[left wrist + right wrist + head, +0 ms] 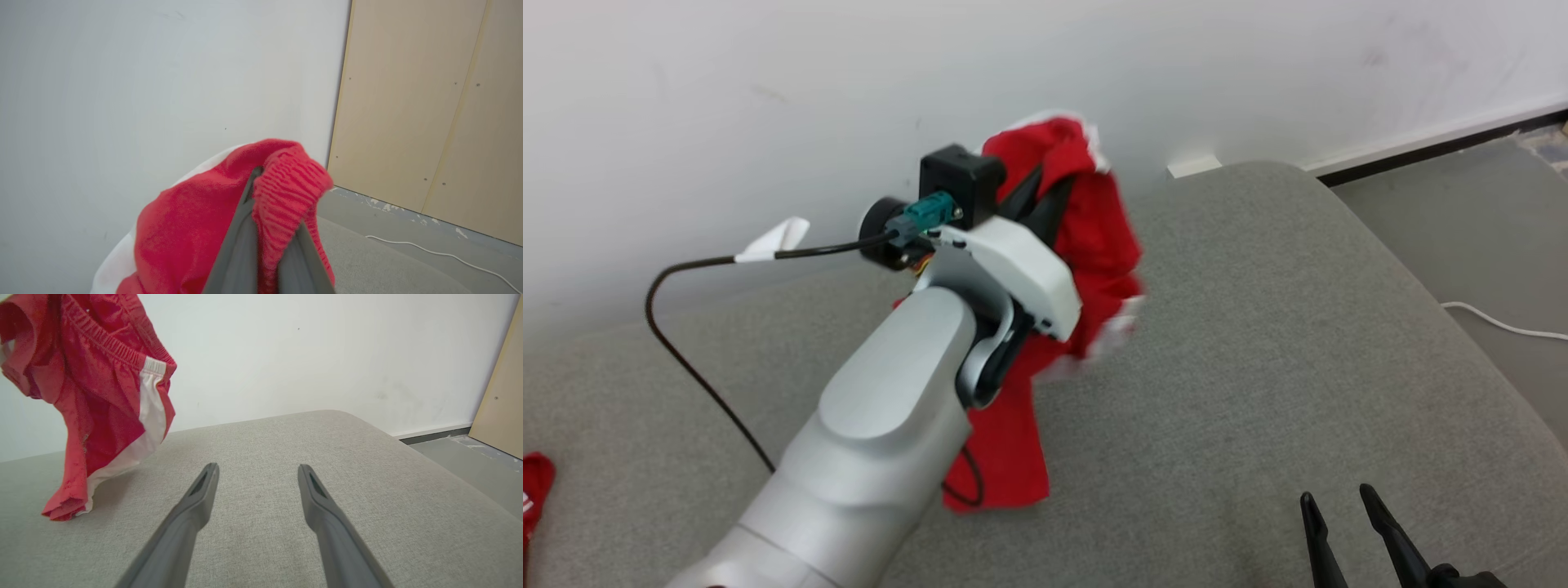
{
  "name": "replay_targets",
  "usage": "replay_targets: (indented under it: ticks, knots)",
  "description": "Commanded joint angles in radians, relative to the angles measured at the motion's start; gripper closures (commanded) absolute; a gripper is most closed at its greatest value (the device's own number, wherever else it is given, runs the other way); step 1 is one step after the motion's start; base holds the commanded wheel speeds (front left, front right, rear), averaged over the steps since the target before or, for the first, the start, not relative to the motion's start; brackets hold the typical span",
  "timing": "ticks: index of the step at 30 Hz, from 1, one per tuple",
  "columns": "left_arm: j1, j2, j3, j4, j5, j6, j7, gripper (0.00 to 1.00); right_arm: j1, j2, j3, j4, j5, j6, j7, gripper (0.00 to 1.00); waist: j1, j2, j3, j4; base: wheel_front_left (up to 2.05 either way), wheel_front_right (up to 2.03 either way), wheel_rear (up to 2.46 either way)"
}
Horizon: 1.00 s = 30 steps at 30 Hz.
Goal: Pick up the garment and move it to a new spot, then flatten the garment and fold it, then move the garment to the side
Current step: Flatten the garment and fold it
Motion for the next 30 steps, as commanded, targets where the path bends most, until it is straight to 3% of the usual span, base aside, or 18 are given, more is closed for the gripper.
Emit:
replay_targets:
  ticks: [1,7,12,18,30]
  knots:
    - [-0.026,0.002,-0.023,-0.04,-0.043,0.024,-0.027,1.0,0.013,-0.009,0.0,0.001,-0.007,-0.003,0.001,0.0,0.0,0.0,-0.021,0.002,0.0,0.0,0.0]
    - [-0.072,0.003,-0.082,-0.179,-0.218,0.146,-0.113,1.0,0.02,-0.018,0.0,-0.003,-0.004,-0.003,0.001,0.0,0.0,0.0,-0.038,0.007,0.0,0.0,0.0]
    - [0.004,0.004,-0.089,-0.259,-0.277,0.203,-0.125,1.0,0.023,-0.014,-0.009,-0.011,0.004,-0.003,0.001,0.0,0.0,0.0,-0.026,0.028,0.0,0.0,0.0]
    - [0.225,0.004,-0.039,-0.25,-0.231,0.197,-0.125,1.0,0.03,-0.01,-0.036,-0.011,0.004,-0.003,0.001,0.0,0.0,0.0,-0.007,0.075,0.0,0.0,0.0]
    - [0.627,0.037,0.391,-0.188,-0.025,0.152,-0.125,1.0,0.011,-0.01,-0.038,-0.011,-0.011,-0.003,0.001,0.0,0.0,0.0,0.039,0.177,0.0,0.0,0.0]
